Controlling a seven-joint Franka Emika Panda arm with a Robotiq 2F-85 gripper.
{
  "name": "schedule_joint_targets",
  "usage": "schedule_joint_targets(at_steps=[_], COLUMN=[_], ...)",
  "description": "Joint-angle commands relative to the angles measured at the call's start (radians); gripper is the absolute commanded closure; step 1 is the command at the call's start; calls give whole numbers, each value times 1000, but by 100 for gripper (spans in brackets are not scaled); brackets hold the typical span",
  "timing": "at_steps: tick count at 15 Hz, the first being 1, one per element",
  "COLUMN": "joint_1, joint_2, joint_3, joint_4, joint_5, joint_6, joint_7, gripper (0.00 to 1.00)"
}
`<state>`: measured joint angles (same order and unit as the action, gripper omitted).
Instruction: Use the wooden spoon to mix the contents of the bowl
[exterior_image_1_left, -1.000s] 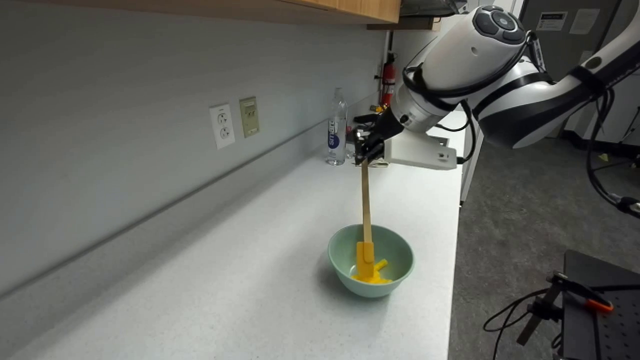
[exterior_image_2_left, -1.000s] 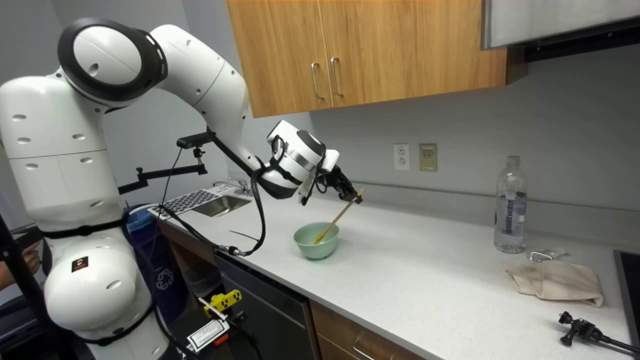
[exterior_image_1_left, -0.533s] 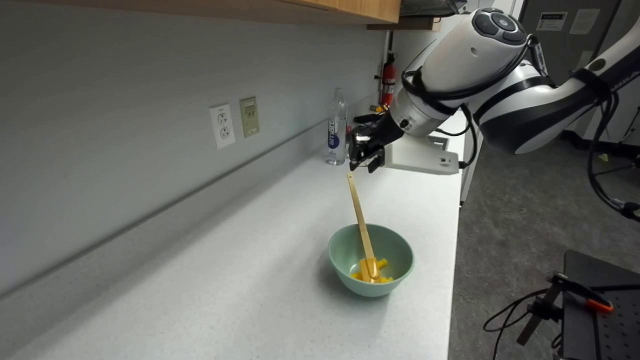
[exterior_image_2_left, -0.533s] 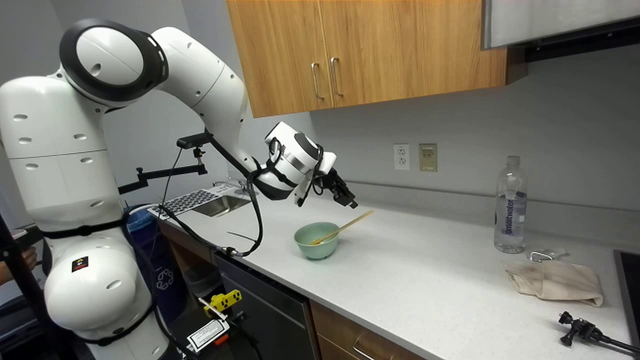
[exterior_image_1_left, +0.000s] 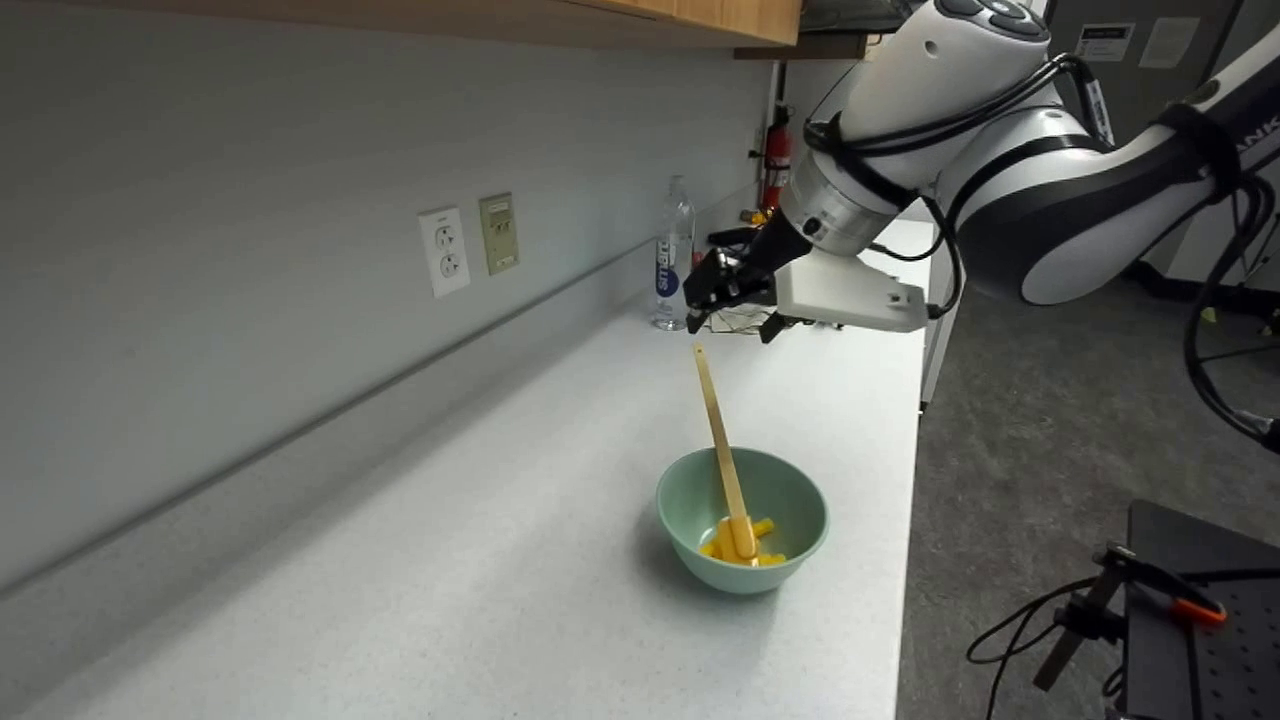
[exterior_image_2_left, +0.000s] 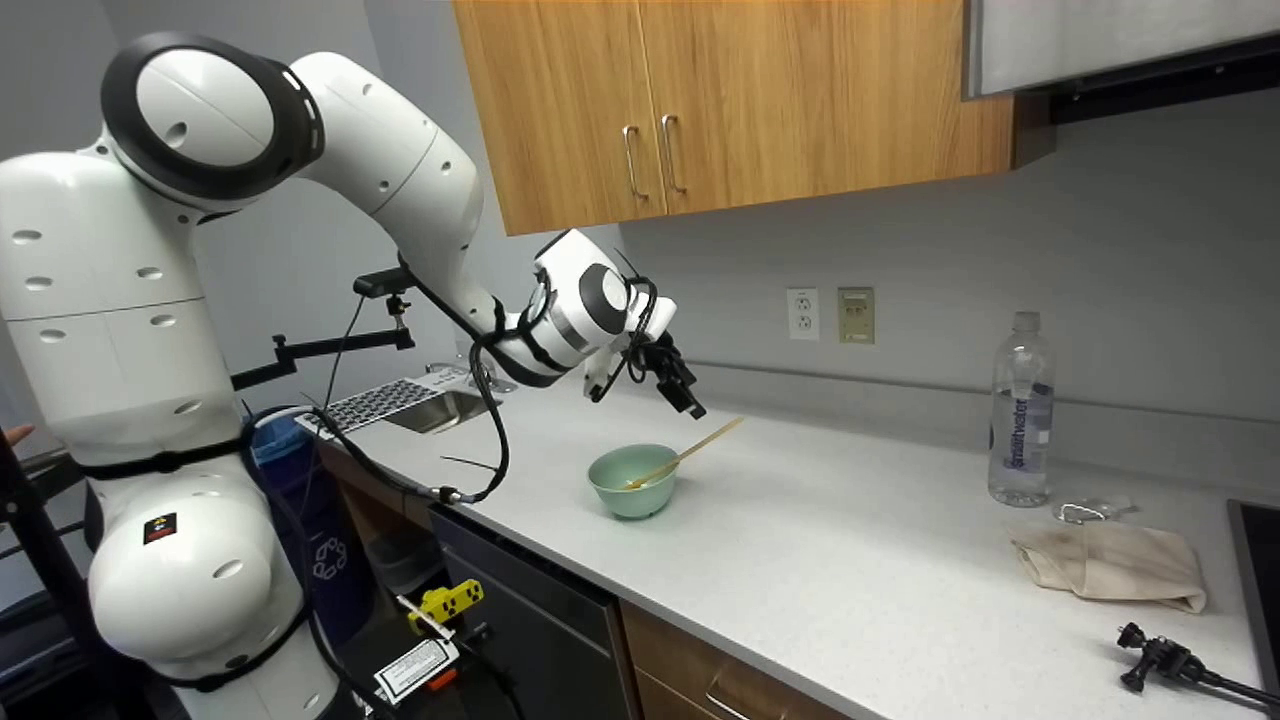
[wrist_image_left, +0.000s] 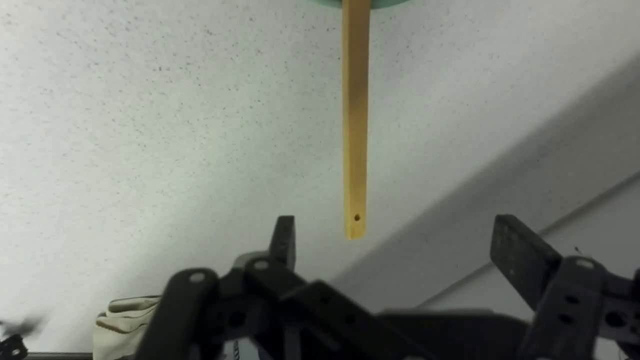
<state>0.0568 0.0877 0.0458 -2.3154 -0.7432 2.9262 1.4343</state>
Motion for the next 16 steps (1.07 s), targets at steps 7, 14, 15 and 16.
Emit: schedule_joint_targets(at_steps=[7,14,15,16], joint_1=[46,57,59,56], joint_2=[-259,-432,-454,-471], joint_3=[77,15,1,-14], joint_4=[-93,-48,-43,-38], joint_5=[732,1035,1090,1144], joint_6=[-179,-481,-529,-569], joint_7=[-661,-927,-964,-988], gripper=[0,0,0,0])
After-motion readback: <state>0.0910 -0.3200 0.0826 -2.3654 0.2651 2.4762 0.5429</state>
